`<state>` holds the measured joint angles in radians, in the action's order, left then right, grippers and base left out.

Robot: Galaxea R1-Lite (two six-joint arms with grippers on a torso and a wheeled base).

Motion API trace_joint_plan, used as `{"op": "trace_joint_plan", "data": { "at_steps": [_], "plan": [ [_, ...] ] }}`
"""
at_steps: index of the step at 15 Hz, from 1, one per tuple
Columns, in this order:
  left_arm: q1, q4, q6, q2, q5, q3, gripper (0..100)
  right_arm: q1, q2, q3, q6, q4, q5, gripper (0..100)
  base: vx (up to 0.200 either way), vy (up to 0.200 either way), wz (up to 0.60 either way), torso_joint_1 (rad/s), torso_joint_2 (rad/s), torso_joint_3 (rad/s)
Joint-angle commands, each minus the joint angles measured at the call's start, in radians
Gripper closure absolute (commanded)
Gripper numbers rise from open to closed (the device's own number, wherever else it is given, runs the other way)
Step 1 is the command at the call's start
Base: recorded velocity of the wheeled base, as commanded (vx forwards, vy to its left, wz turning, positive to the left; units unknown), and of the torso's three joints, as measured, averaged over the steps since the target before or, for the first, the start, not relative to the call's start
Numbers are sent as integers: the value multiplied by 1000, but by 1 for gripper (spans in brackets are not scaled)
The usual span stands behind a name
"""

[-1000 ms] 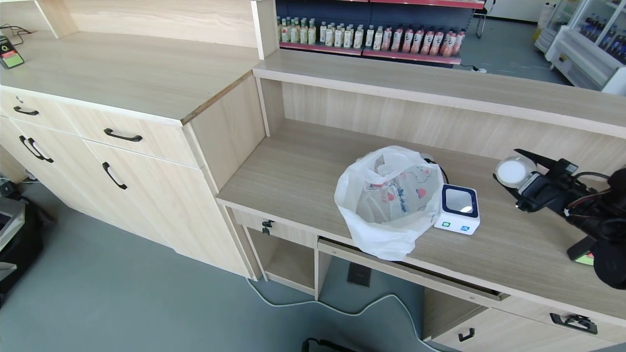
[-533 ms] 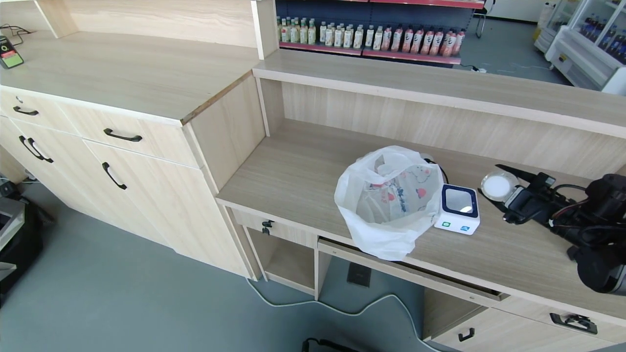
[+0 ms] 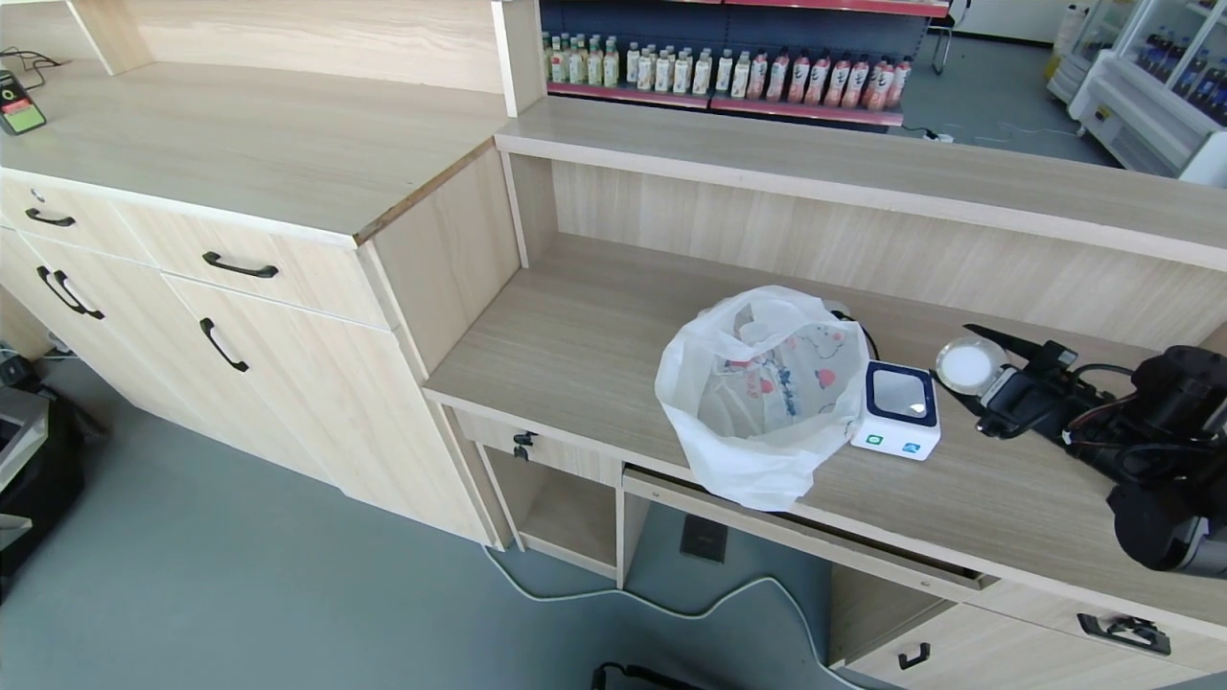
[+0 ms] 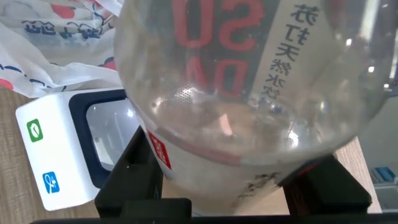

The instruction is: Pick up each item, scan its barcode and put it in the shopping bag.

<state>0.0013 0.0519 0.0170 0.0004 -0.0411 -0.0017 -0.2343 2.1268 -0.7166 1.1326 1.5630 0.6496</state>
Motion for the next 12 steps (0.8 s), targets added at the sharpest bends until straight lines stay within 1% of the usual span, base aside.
{"op": "trace_joint_plan", "data": {
  "at_steps": [1, 3, 9, 12],
  "plan": [
    [0, 0, 0, 0, -2, 0, 0, 9, 22, -15, -8, 3, -1, 100, 0, 0, 0, 0, 0, 0],
    [0, 0, 0, 0, 0, 0, 0, 12, 35, -18, -10, 8, -1, 100, 0, 0, 0, 0, 0, 0],
    [0, 0, 0, 0, 0, 0, 0, 70, 88, -95, -31, 8, 1, 100, 0, 0, 0, 0, 0, 0],
    [0, 0, 0, 0, -2, 0, 0, 90, 105, -113, -33, 8, 1, 100, 0, 0, 0, 0, 0, 0]
  ]
}}
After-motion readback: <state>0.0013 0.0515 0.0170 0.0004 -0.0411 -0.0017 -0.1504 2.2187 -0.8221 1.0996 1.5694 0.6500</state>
